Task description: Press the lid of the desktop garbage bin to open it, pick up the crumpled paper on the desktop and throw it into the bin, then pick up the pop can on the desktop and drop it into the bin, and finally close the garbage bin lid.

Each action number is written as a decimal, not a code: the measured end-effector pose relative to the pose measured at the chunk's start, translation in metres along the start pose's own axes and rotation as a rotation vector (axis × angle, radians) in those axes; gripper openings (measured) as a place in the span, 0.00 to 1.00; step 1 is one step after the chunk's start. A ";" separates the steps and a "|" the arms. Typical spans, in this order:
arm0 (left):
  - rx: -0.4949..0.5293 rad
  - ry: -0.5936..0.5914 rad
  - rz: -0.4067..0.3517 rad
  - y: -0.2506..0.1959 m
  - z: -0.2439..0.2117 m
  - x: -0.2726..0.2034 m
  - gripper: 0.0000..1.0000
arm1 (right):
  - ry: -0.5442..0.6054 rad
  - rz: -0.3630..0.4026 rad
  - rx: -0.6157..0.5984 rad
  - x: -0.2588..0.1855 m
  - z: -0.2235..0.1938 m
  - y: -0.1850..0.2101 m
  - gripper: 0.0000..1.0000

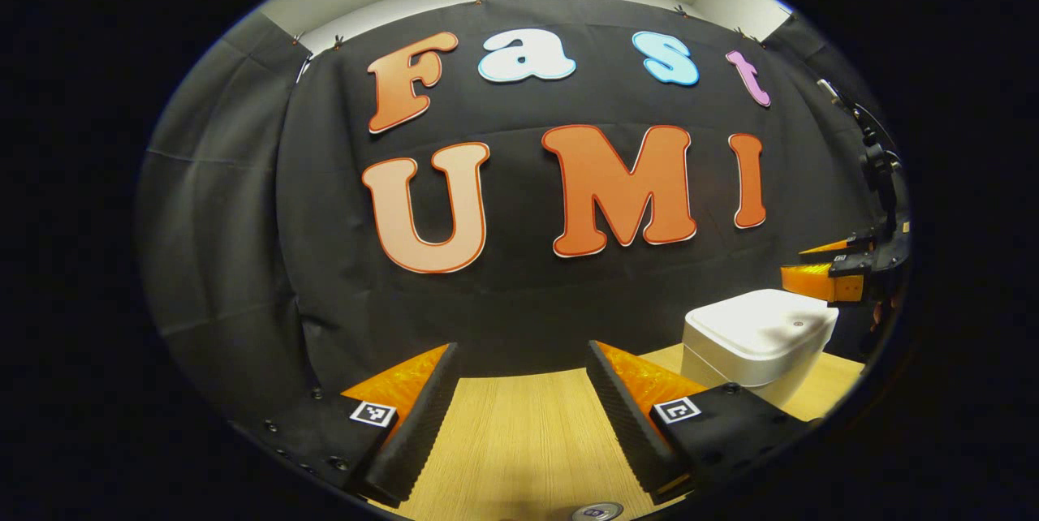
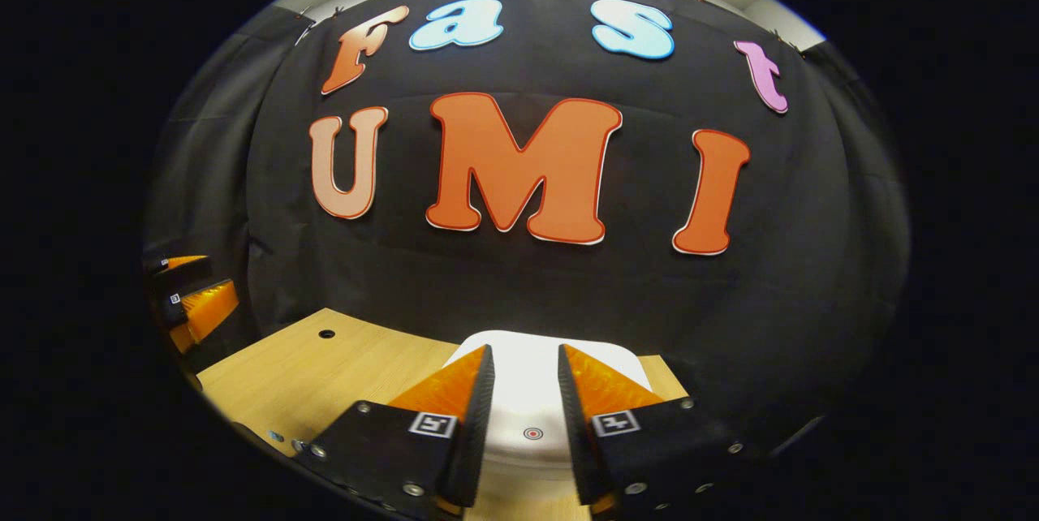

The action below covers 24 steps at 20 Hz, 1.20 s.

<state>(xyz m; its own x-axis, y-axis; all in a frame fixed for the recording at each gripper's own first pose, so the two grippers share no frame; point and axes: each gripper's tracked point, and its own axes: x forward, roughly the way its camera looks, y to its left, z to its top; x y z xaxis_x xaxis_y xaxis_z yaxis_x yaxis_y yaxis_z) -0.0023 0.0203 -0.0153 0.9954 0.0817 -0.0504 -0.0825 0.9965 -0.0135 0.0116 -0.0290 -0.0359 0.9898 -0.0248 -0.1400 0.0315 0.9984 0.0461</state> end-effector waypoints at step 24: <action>-0.010 0.071 0.003 0.005 -0.022 -0.013 0.99 | 0.259 0.038 0.016 -0.008 -0.072 -0.005 0.01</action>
<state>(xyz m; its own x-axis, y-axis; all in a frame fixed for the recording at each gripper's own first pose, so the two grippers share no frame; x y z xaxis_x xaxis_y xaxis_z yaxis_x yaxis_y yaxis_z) -0.0169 0.0236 -0.0363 0.9891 0.0830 -0.1214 -0.0864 0.9960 -0.0234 -0.0066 -0.0306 -0.1065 0.9218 0.0279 -0.3867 -0.0004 0.9975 0.0713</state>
